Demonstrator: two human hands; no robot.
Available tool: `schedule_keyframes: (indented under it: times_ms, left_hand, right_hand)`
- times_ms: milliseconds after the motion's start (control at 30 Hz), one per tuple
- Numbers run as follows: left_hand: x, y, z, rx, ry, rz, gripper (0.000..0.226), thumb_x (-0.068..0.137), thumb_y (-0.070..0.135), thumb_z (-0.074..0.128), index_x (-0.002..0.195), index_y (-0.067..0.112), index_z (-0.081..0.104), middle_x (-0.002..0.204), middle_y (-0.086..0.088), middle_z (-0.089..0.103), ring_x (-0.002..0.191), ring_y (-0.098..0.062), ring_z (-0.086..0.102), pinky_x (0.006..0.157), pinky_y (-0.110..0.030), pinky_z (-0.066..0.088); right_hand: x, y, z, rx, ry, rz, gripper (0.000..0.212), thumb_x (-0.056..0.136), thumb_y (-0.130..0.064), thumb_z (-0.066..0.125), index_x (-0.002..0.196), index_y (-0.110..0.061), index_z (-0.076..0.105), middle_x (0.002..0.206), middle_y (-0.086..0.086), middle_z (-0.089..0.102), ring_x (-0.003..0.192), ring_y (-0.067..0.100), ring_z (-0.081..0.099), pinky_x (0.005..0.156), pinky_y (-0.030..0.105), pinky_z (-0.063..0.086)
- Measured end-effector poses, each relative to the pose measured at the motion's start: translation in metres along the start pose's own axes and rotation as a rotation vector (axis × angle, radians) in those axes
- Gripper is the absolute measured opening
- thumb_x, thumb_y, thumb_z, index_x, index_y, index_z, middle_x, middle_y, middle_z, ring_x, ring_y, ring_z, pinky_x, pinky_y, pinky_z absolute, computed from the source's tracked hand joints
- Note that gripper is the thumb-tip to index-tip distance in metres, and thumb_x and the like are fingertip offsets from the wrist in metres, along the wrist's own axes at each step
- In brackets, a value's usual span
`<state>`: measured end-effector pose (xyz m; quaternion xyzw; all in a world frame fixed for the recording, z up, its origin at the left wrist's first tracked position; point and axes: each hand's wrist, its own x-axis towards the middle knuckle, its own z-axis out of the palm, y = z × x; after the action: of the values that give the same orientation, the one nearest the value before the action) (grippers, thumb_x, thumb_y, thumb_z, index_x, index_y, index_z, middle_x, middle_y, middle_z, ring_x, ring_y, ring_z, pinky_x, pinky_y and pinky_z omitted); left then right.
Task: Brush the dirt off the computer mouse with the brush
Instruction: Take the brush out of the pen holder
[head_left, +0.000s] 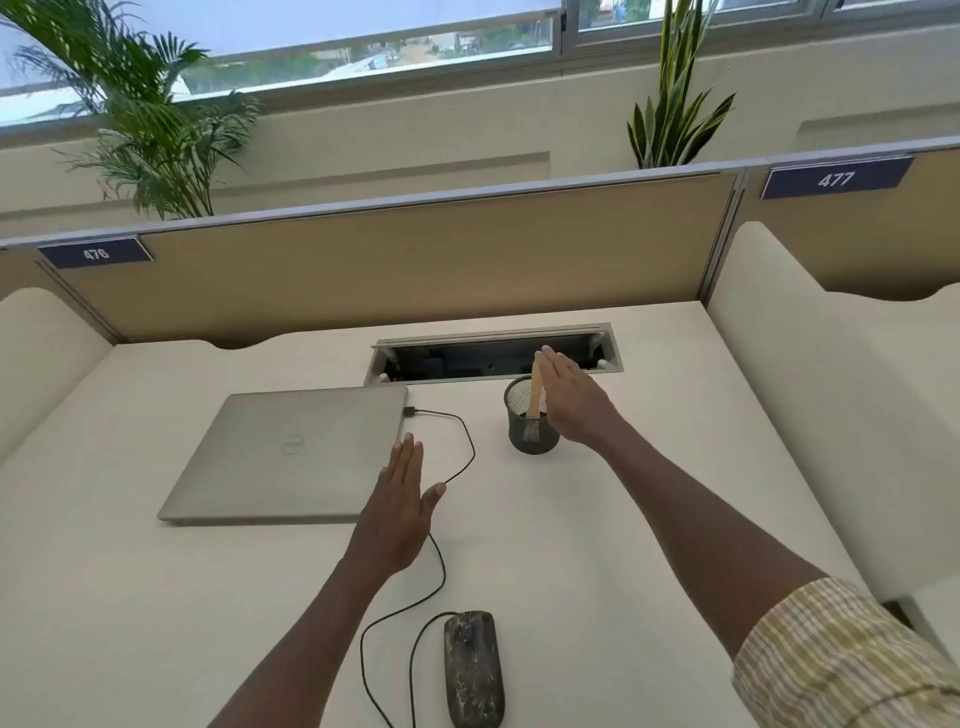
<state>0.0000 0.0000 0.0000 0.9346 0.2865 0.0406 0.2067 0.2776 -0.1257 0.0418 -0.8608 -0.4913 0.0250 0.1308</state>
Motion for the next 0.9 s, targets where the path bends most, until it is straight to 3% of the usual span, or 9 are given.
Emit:
schedule_keyframes:
  times_ms: [100, 200, 367, 467, 533, 600, 700, 900]
  left_hand:
    - [0.001, -0.003, 0.001, -0.008, 0.001, -0.026, 0.118, 0.078, 0.089, -0.014, 0.164, 0.01, 0.002, 0.172, 0.002, -0.008, 0.155, -0.006, -0.014, 0.13, -0.033, 0.002]
    - [0.0, -0.004, 0.001, 0.008, -0.002, -0.033, 0.109, 0.084, 0.083, -0.007, 0.164, 0.009, 0.002, 0.173, 0.001, -0.008, 0.156, -0.007, -0.013, 0.129, -0.031, 0.001]
    - [0.002, -0.006, 0.002, -0.006, 0.015, -0.046, 0.119, 0.078, 0.09, -0.013, 0.164, 0.009, 0.002, 0.172, 0.002, -0.008, 0.156, -0.007, -0.013, 0.131, -0.034, 0.003]
    - [0.003, -0.004, 0.004, -0.024, 0.021, -0.037, 0.119, 0.078, 0.09, -0.013, 0.164, 0.01, 0.002, 0.172, 0.003, -0.008, 0.156, -0.006, -0.013, 0.13, -0.031, 0.001]
    - [0.002, -0.001, 0.004, -0.019, 0.016, -0.032, 0.106, 0.088, 0.083, -0.002, 0.164, 0.01, 0.001, 0.172, 0.002, -0.008, 0.156, -0.007, -0.013, 0.13, -0.032, 0.002]
    - [0.001, 0.002, 0.005, -0.012, 0.008, -0.034, 0.089, 0.098, 0.067, 0.015, 0.164, 0.01, 0.001, 0.172, 0.002, -0.009, 0.156, -0.007, -0.014, 0.132, -0.036, 0.004]
    - [-0.002, 0.002, 0.007, -0.009, 0.016, -0.016, 0.095, 0.095, 0.075, 0.008, 0.164, 0.01, 0.001, 0.171, 0.004, -0.009, 0.156, -0.006, -0.014, 0.131, -0.033, 0.002]
    - [-0.012, 0.005, 0.004, -0.023, 0.034, -0.017, 0.074, 0.108, 0.046, 0.033, 0.164, 0.009, 0.003, 0.174, -0.001, -0.005, 0.155, -0.005, -0.012, 0.129, -0.031, 0.002]
  right_hand:
    - [0.008, 0.006, -0.004, 0.03, -0.097, -0.007, 0.078, 0.092, 0.007, 0.049, 0.158, -0.004, 0.009, 0.167, 0.009, 0.007, 0.154, 0.024, 0.009, 0.122, 0.035, 0.021]
    - [0.014, 0.009, -0.002, 0.095, -0.132, -0.011, 0.078, 0.088, 0.011, 0.055, 0.156, -0.004, 0.019, 0.165, 0.01, 0.018, 0.151, 0.027, 0.019, 0.117, 0.037, 0.03]
    - [0.021, 0.006, 0.0, 0.197, 0.05, 0.013, 0.055, 0.089, 0.012, 0.053, 0.141, -0.002, 0.047, 0.137, 0.014, 0.051, 0.124, 0.03, 0.051, 0.098, 0.035, 0.043]
    - [0.023, 0.0, 0.0, 0.27, 0.108, 0.027, 0.035, 0.094, 0.007, 0.048, 0.126, 0.003, 0.06, 0.116, 0.017, 0.061, 0.109, 0.032, 0.057, 0.09, 0.035, 0.046]
    - [0.022, -0.003, 0.0, 0.391, 0.115, 0.086, 0.03, 0.096, 0.001, 0.045, 0.115, 0.0, 0.067, 0.108, 0.016, 0.067, 0.103, 0.031, 0.06, 0.087, 0.037, 0.048]
    - [0.017, -0.006, 0.002, 0.459, 0.09, 0.118, 0.026, 0.094, -0.002, 0.046, 0.103, -0.003, 0.07, 0.101, 0.013, 0.07, 0.095, 0.029, 0.063, 0.078, 0.039, 0.054]
    - [0.009, -0.006, 0.005, 0.496, 0.072, 0.135, 0.018, 0.088, 0.0, 0.049, 0.08, -0.009, 0.064, 0.085, 0.008, 0.07, 0.084, 0.027, 0.064, 0.068, 0.038, 0.053]
    - [-0.003, -0.01, -0.012, 0.553, 0.222, 0.15, 0.012, 0.087, 0.002, 0.054, 0.081, -0.004, 0.062, 0.076, 0.011, 0.066, 0.067, 0.025, 0.055, 0.063, 0.04, 0.048]
